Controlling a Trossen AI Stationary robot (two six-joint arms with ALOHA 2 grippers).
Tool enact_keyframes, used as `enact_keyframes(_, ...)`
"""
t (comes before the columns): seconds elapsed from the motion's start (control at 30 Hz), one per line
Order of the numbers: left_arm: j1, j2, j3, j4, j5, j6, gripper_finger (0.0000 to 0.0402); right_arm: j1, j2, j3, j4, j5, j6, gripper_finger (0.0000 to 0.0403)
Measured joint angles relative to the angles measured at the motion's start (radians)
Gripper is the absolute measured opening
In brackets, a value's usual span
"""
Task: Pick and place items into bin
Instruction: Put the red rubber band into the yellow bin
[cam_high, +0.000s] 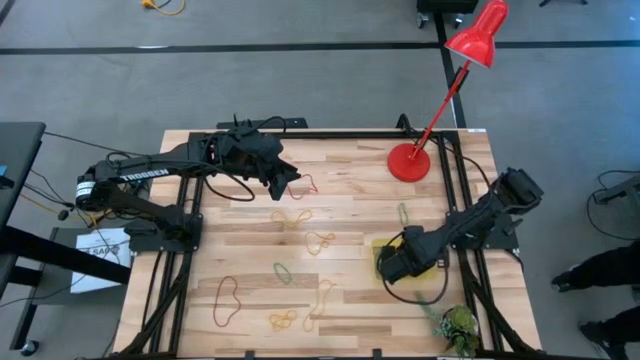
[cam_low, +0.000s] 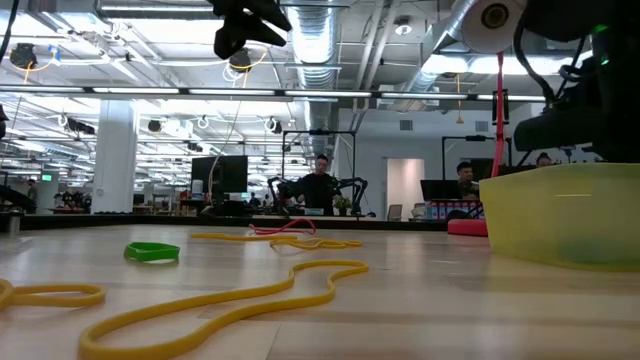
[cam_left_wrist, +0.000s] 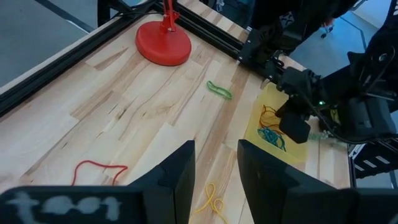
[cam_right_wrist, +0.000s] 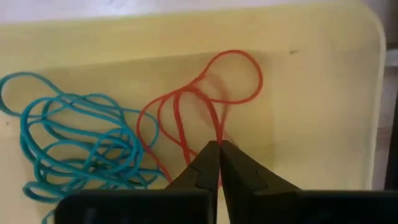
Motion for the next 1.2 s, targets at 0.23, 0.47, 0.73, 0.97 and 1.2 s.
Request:
enact_keyframes(0.23,0.002,0.000,0.000,0.000,-0.004,-0.002,0.0110,-0.035,0.000,-0.003,0.047,-0.001,-0.070,0.0049)
enact_keyframes(0.47,0.004,0.000,0.000,-0.011,-0.013,-0.007,0.0110,-0.046,-0.004,-0.003,0.078,-0.002,-0.067,0.0089)
enact_keyframes(0.73,0.027,0.000,0.000,-0.053,-0.022,-0.012,0.0110,-0.046,-0.008,0.042,0.028,-0.015,-0.074,0.0119)
enact_keyframes(0.97,0.135,0.004,0.000,-0.110,-0.025,-0.003,0.0110,-0.046,-0.008,0.216,-0.228,-0.014,-0.119,0.0135)
enact_keyframes(1.2,0.272,0.156,0.000,-0.114,0.072,0.169,0.0110,-0.059,-0.008,0.385,-0.454,0.078,-0.130,0.0138)
